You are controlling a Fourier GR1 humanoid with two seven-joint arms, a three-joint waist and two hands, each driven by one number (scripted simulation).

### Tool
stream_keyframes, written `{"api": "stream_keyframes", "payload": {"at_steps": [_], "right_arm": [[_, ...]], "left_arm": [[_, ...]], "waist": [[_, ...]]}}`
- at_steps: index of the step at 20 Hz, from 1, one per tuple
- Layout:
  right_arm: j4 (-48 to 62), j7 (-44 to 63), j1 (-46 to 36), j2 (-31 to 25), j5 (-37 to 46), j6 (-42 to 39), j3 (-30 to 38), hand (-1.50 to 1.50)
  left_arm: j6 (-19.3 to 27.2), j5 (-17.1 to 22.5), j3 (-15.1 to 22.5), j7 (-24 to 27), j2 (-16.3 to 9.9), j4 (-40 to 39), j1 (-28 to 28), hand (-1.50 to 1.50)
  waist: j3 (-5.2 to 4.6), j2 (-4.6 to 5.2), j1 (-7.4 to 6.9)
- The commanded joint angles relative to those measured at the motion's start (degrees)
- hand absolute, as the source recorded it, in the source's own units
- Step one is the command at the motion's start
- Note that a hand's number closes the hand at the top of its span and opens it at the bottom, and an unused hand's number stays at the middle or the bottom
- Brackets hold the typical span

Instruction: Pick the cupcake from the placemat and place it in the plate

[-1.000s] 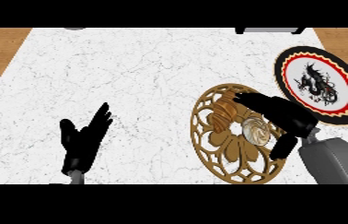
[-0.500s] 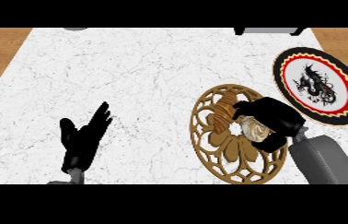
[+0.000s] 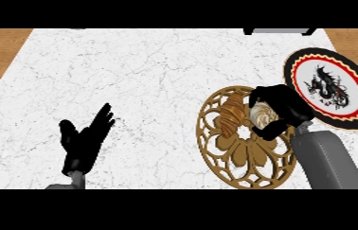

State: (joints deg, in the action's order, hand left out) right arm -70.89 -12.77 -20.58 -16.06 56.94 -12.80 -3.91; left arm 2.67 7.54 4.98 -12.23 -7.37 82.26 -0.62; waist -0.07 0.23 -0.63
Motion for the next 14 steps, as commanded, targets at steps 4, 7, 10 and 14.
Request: {"api": "stream_keyframes", "payload": {"at_steps": [4, 7, 10, 14], "right_arm": [[2.72, 29.33, -6.34, 6.05, 2.24, 14.15, 16.32, 1.50], [1.86, 40.10, -10.98, 6.91, 7.78, 23.01, 19.20, 1.50], [1.73, 50.96, -15.71, 8.25, 14.00, 30.60, 21.26, 1.50], [4.08, 64.05, -20.16, 9.23, 23.64, 40.83, 24.40, 1.50]], "left_arm": [[0.14, 0.11, -0.04, -0.23, 0.18, 0.28, 0.23, 0.00], [-0.18, -0.15, 0.21, -0.29, -0.18, 0.48, 0.55, 0.00], [-0.90, -0.65, 1.41, -0.14, 0.02, 0.16, 0.76, 0.00], [-1.03, -1.00, 2.35, -0.56, 0.56, 0.44, 2.25, 0.00]], "waist": [[-0.07, 0.82, 0.27], [-0.24, 0.93, -1.88], [-0.37, 1.20, -3.49], [-0.19, 1.84, -4.69]]}}
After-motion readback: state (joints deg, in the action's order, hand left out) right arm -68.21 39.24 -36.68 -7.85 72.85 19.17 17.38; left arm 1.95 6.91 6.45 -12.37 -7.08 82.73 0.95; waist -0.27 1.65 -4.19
